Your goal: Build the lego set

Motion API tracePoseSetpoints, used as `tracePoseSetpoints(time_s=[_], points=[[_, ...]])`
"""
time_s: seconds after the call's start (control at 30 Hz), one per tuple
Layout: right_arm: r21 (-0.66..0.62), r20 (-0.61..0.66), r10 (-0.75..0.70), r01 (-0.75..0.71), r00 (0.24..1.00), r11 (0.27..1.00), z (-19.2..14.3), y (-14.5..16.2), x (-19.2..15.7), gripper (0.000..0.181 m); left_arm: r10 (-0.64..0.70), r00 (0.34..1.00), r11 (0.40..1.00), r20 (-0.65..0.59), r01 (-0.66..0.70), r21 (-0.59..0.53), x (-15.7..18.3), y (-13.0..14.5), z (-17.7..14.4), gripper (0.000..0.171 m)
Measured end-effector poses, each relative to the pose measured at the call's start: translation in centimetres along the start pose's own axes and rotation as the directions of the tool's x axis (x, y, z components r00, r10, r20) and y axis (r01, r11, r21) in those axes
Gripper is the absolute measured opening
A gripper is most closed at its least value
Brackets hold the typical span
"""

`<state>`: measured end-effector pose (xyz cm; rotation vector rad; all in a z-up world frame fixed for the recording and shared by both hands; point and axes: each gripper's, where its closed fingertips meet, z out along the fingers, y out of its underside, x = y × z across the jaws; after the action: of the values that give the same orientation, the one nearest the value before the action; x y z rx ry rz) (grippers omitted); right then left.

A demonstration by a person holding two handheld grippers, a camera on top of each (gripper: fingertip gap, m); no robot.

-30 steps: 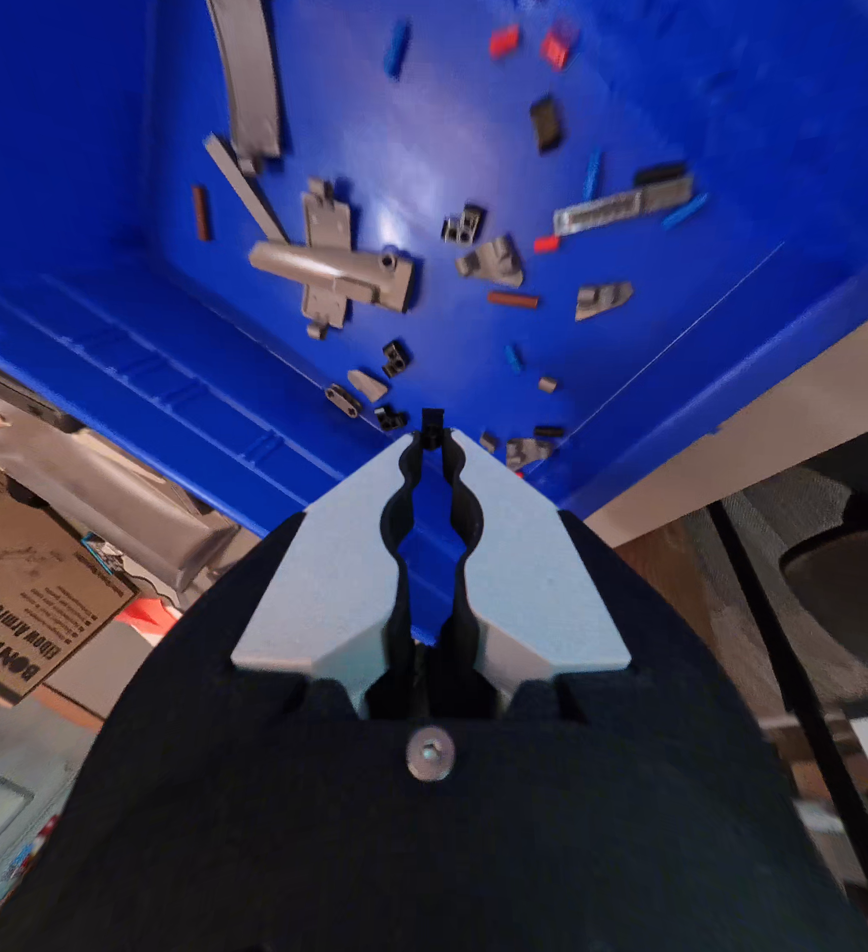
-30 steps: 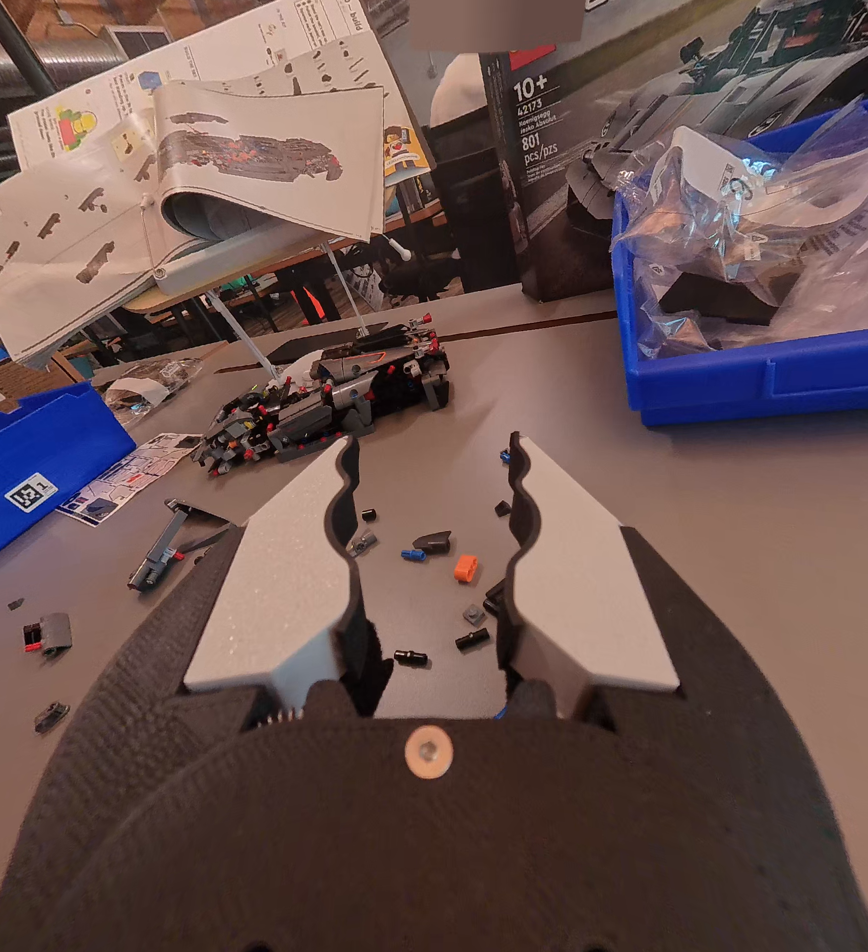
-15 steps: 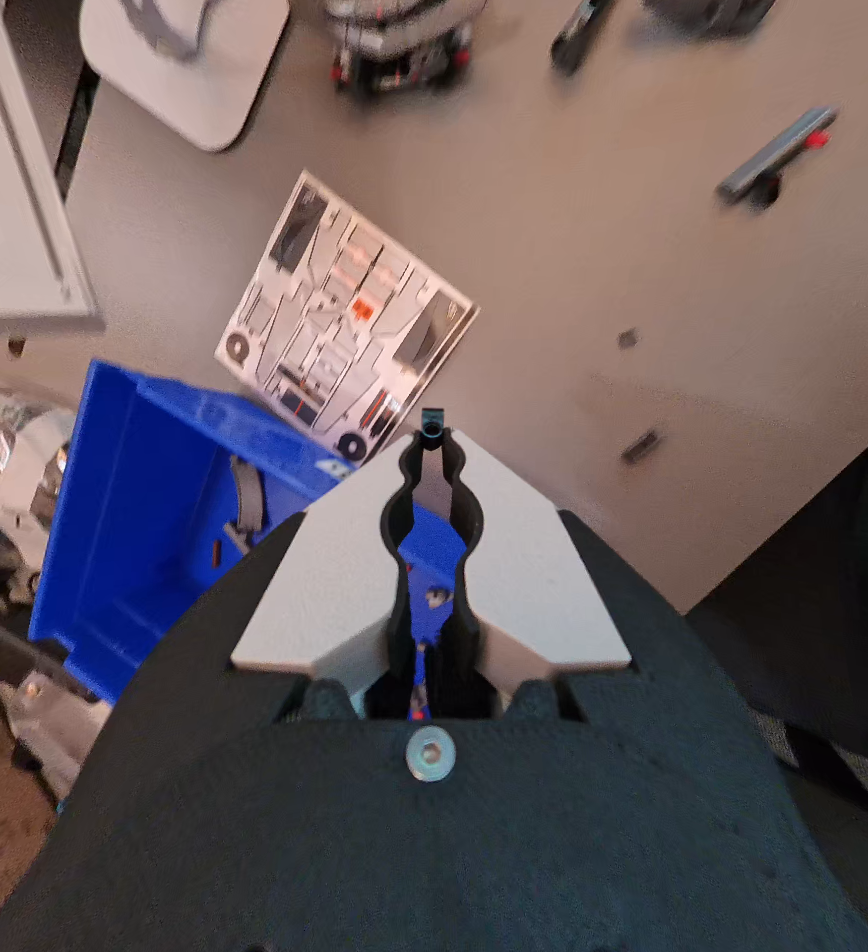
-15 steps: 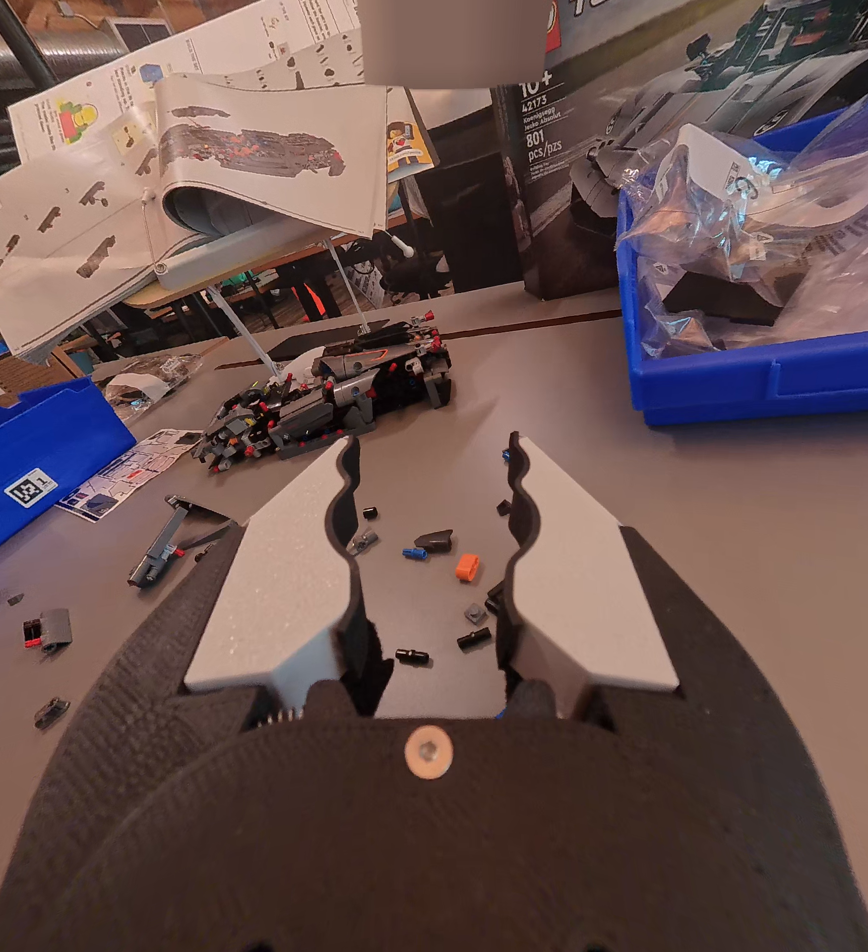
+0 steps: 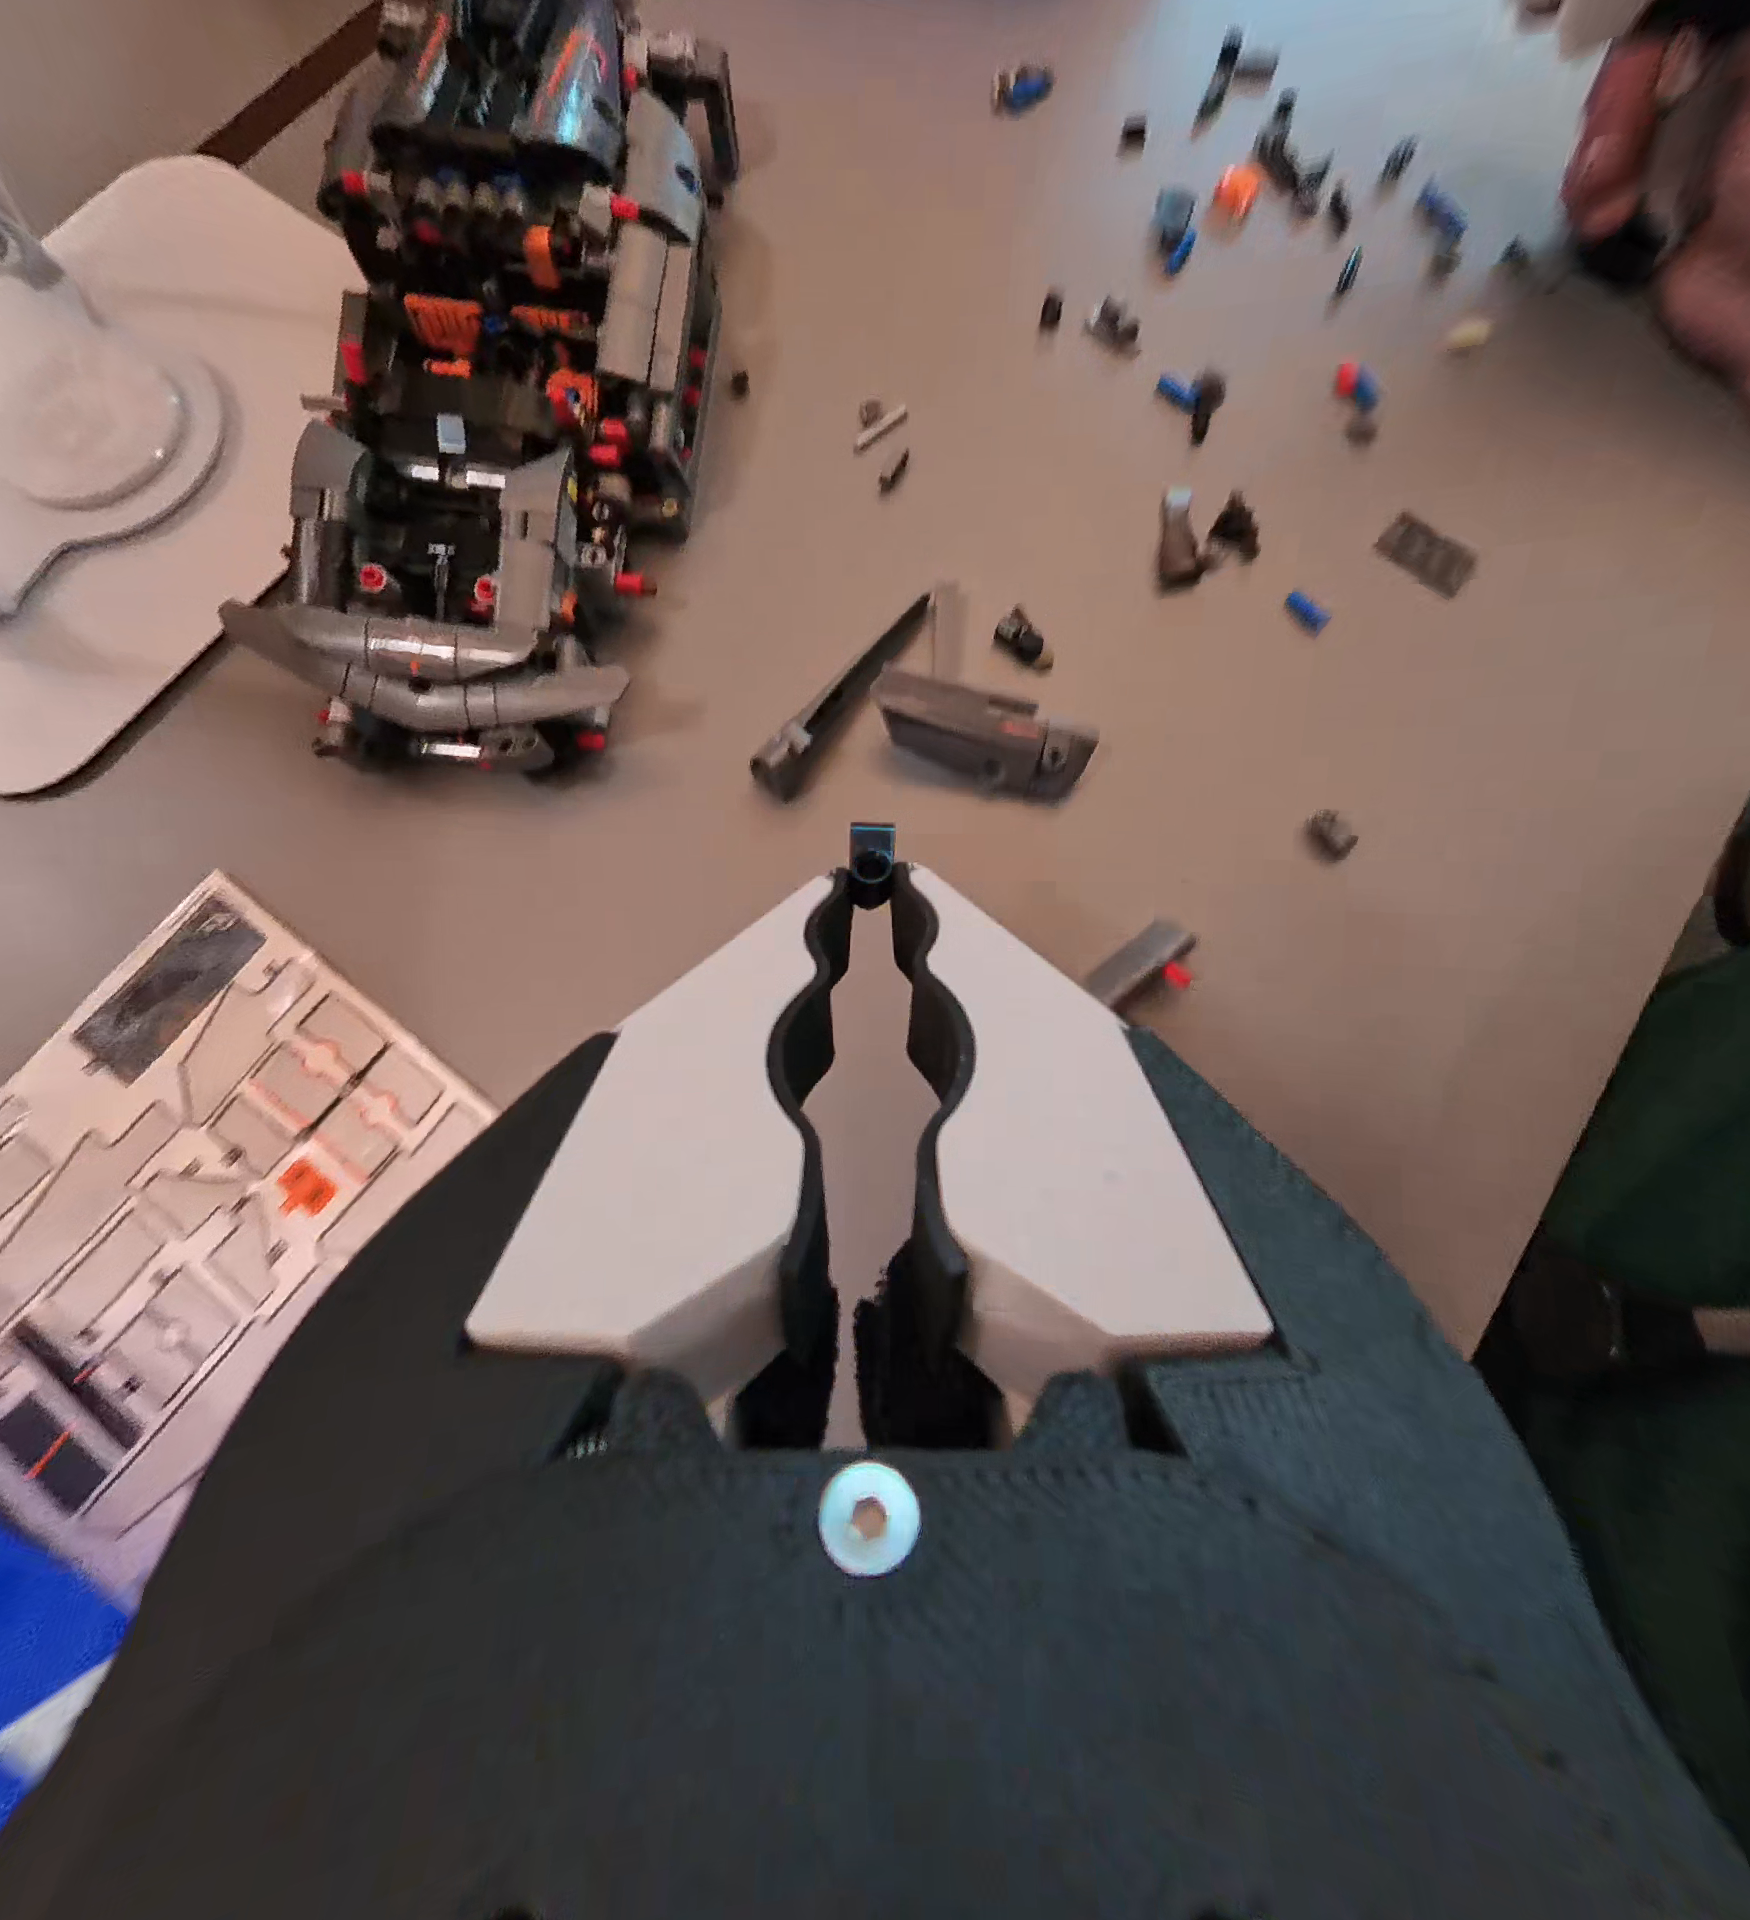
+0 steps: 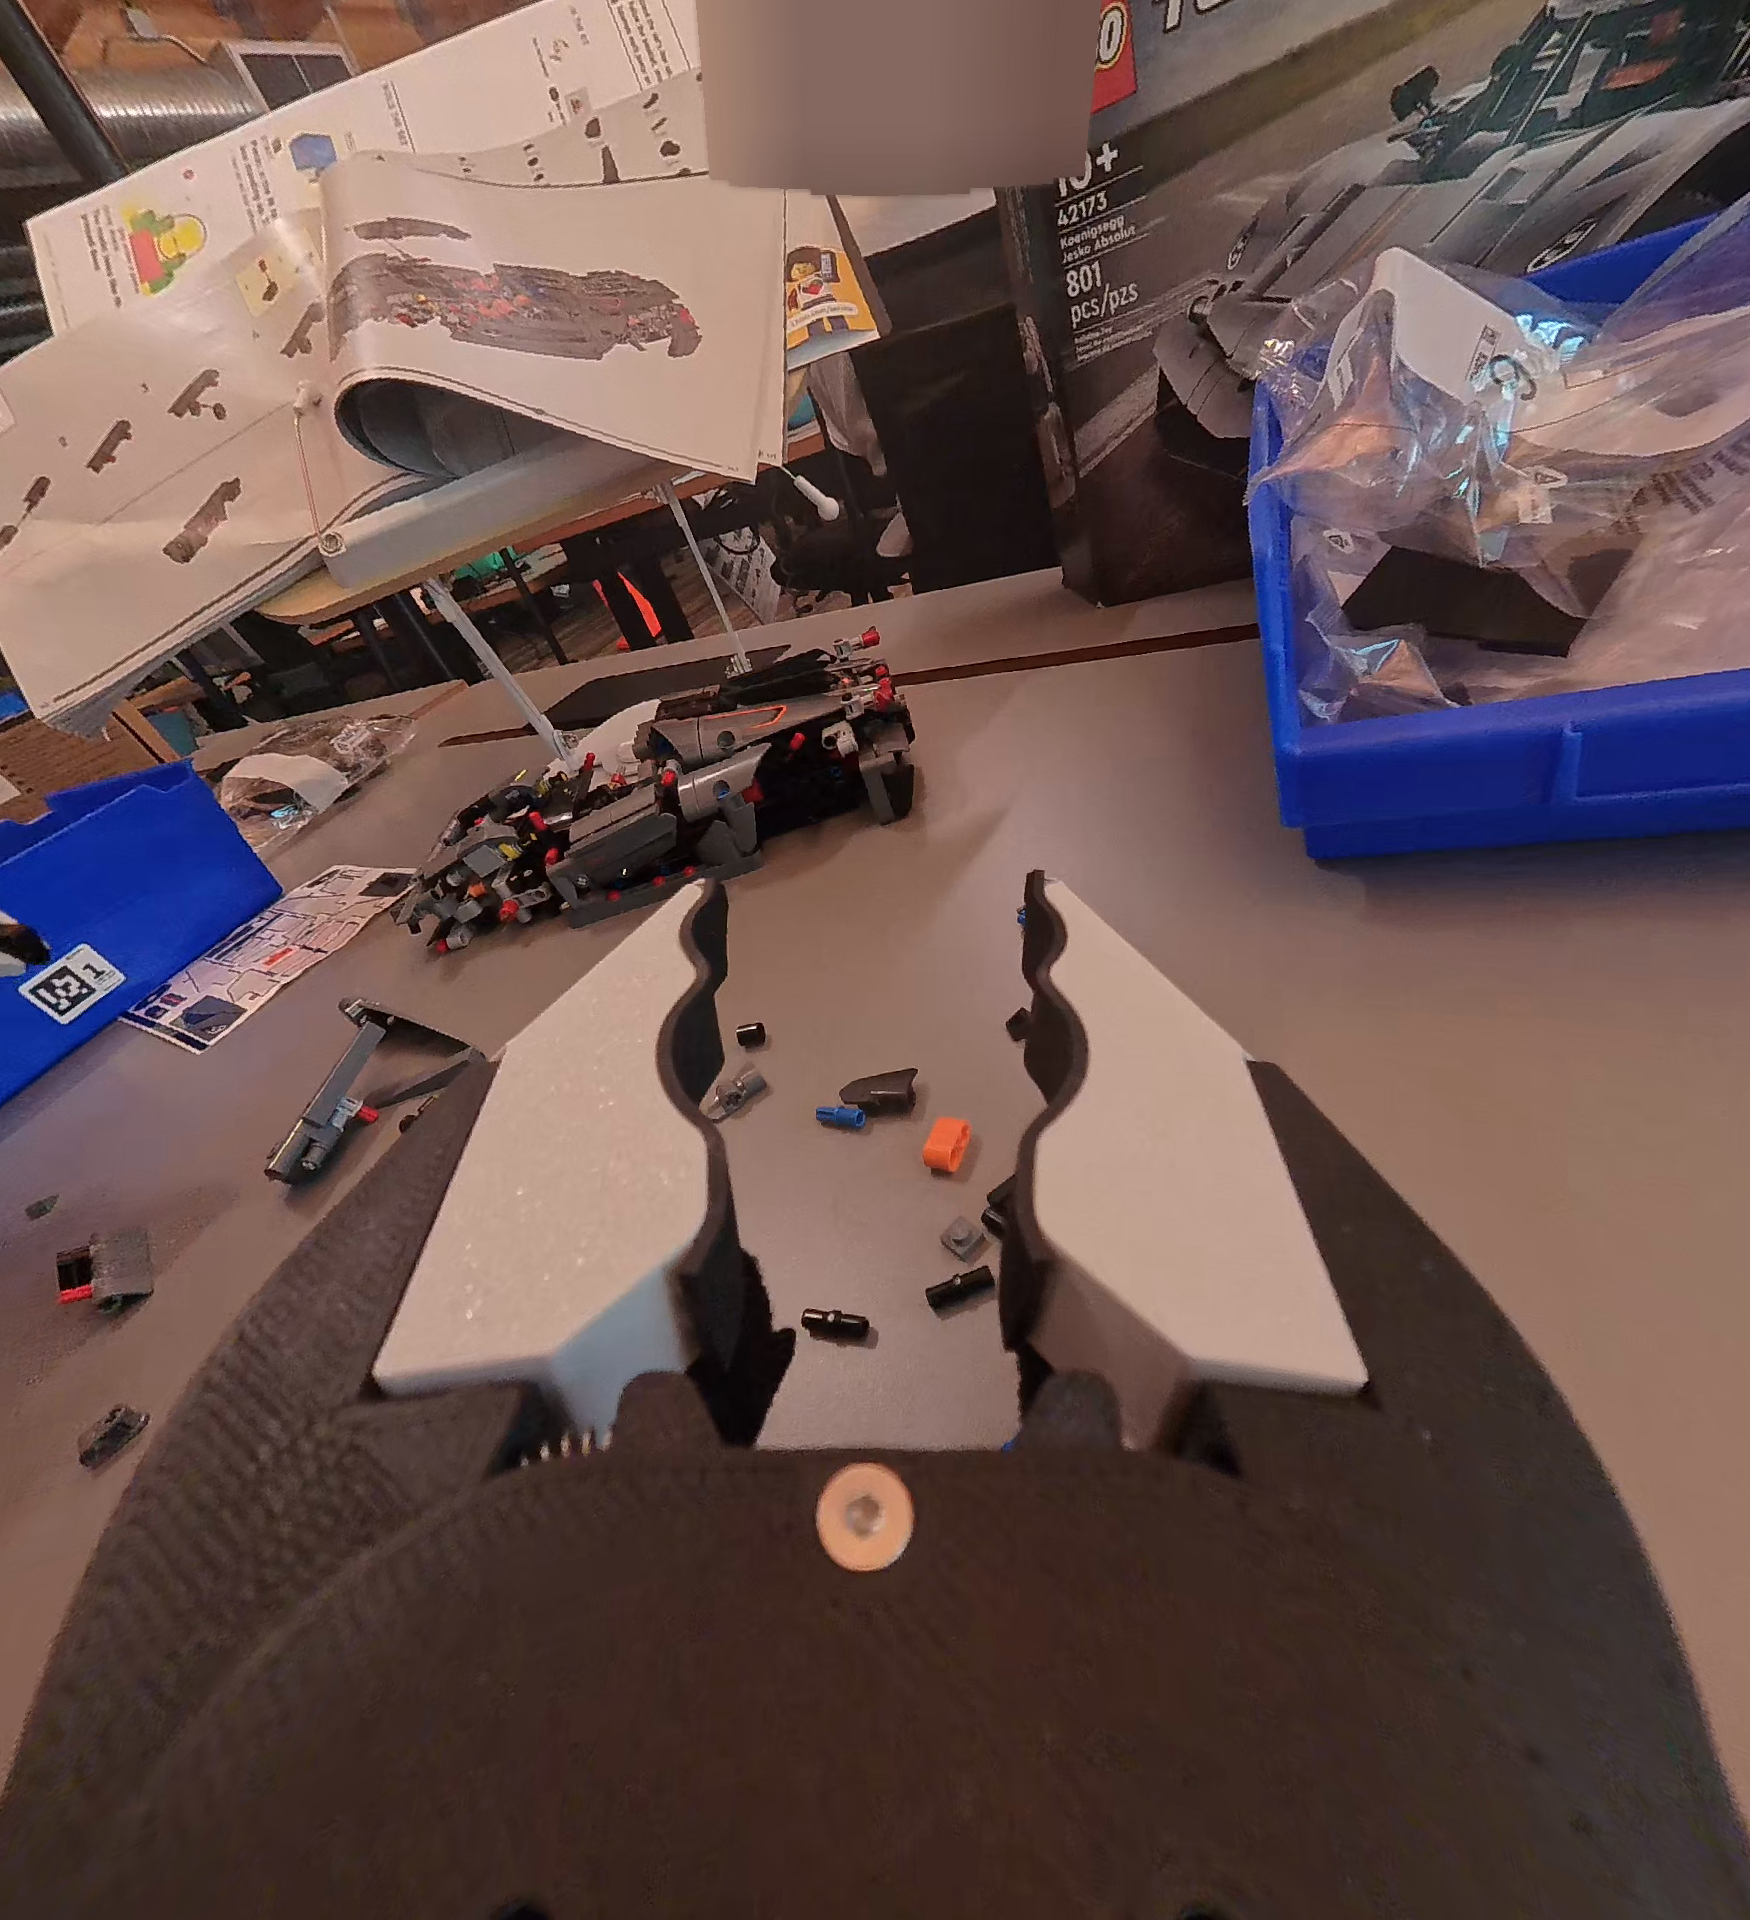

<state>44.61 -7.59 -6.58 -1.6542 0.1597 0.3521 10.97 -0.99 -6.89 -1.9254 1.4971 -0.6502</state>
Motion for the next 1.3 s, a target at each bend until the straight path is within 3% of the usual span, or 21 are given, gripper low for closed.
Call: tracePoseSetpoints(time_s=[0.1,0.27,0.63,0.7,0.8,0.93,1.17,1.3], points=[[-0.002,0.002,0.001,-0.001,1.000,1.000,0.0,0.0,0.0,0.055,-0.097,0.991,0.984,-0.097,0.111,0.142,0.2,-2.2,0.3,0.005],[0.005,0.004,0.005,-0.005,1.000,1.000,0.0,-0.1,0.0,0.055,-0.197,0.927,0.893,-0.320,0.305,0.331,0.2,-5.2,-0.6,0.005],[0.007,0.006,0.014,-0.014,1.000,1.000,0.0,-0.1,0.1,0.055,-0.237,0.816,0.801,-0.527,0.471,0.369,0.1,-6.0,-1.2,0.005],[0.008,0.006,0.016,-0.016,1.000,1.000,-0.1,-0.1,0.1,0.055,-0.264,0.802,0.815,-0.535,0.483,0.322,0.1,-5.3,-0.6,0.005],[0.009,0.006,0.018,-0.018,1.000,1.000,-0.1,-0.1,0.1,0.055,-0.327,0.791,0.879,-0.517,0.456,0.142,0.9,-2.7,1.6,0.005],[0.006,0.007,0.015,-0.015,1.000,1.000,0.0,-0.1,0.1,0.055,-0.322,0.891,0.946,-0.319,0.319,-0.063,0.6,2.0,4.8,0.006],[0.007,0.008,0.019,-0.019,1.000,1.000,-0.1,-0.1,0.1,0.055,-0.341,0.919,0.932,-0.195,0.303,-0.201,-0.4,5.2,6.5,0.006],[0.006,0.008,0.018,-0.018,1.000,1.000,0.0,-0.1,0.1,0.055,-0.367,0.916,0.920,-0.164,0.332,-0.206,-0.9,5.7,6.6,0.018]])
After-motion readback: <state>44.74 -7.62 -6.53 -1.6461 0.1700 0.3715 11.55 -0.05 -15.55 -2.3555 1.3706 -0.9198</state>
